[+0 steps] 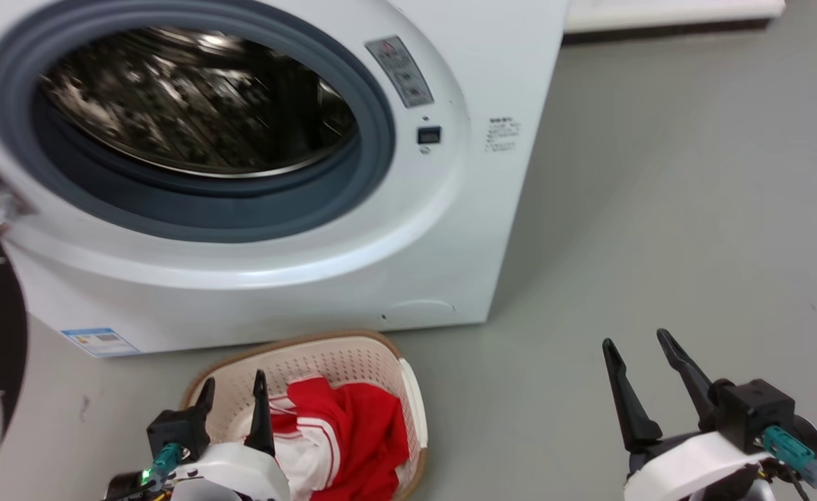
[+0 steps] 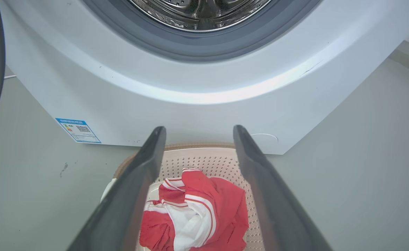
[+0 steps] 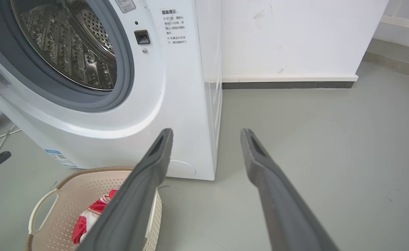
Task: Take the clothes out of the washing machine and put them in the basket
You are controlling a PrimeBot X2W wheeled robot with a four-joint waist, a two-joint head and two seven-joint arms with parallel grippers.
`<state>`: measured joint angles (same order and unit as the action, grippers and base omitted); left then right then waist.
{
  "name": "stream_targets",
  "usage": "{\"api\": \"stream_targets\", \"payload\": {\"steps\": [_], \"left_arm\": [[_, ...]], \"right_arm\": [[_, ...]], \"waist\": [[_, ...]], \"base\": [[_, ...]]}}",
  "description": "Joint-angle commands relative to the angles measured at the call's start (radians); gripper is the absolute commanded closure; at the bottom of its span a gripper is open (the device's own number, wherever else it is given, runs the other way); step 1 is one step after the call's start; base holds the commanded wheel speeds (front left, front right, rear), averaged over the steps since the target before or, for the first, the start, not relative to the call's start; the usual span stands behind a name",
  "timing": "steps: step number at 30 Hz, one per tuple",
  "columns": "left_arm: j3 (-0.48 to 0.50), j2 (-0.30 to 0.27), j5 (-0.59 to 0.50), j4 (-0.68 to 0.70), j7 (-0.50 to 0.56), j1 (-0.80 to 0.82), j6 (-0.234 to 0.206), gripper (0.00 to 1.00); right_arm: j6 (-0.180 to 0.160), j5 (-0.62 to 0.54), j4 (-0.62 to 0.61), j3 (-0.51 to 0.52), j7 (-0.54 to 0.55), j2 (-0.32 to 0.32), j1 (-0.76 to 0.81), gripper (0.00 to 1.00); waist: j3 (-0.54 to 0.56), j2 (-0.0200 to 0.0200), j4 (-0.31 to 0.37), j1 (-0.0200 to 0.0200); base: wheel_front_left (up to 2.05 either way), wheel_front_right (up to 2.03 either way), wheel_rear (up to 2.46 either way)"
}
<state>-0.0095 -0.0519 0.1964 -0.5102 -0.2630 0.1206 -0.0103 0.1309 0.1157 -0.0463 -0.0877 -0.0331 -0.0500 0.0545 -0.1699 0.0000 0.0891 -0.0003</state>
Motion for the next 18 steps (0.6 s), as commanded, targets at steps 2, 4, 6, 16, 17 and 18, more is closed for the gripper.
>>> {"api": "stream_targets", "payload": {"steps": [2, 4, 6, 16, 17, 18], "left_arm": [[-0.002, 0.002, -0.01, 0.09, -0.002, -0.028, -0.011, 0.0], [-0.002, 0.002, -0.02, 0.173, -0.003, -0.05, -0.016, 0.0], [-0.001, 0.002, -0.036, 0.253, -0.003, -0.066, -0.018, 0.0], [-0.007, -0.005, -0.117, 0.523, -0.002, -0.161, -0.008, 0.0], [-0.008, -0.007, -0.121, 0.537, -0.003, -0.171, -0.008, 0.0], [-0.009, -0.009, -0.124, 0.547, -0.003, -0.182, -0.007, 0.0]], "right_arm": [[0.0, -0.005, -0.021, 0.013, 0.012, 0.0, 0.025, 0.0], [0.0, -0.01, -0.033, 0.024, 0.02, 0.0, 0.042, 0.0], [0.0, -0.017, -0.045, 0.035, 0.028, 0.0, 0.054, 0.0], [0.0, -0.049, -0.127, 0.073, 0.067, 0.0, 0.111, 0.0], [0.0, -0.049, -0.135, 0.075, 0.07, 0.0, 0.117, 0.0], [0.0, -0.049, -0.141, 0.077, 0.074, 0.0, 0.122, 0.0]], "waist": [[0.061, 0.0, -0.049, 0.0003], [0.081, 0.0, -0.062, 0.0003], [0.098, 0.0, -0.074, 0.0003], [0.176, 0.0, -0.097, 0.0003], [0.18, 0.0, -0.098, 0.0003], [0.185, 0.0, -0.098, 0.0003]], "base": [[0.0, 0.0, 0.0], [0.0, 0.0, 0.0], [0.0, 0.0, 0.0], [0.0, 0.0, 0.0], [0.0, 0.0, 0.0], [0.0, 0.0, 0.0]]}}
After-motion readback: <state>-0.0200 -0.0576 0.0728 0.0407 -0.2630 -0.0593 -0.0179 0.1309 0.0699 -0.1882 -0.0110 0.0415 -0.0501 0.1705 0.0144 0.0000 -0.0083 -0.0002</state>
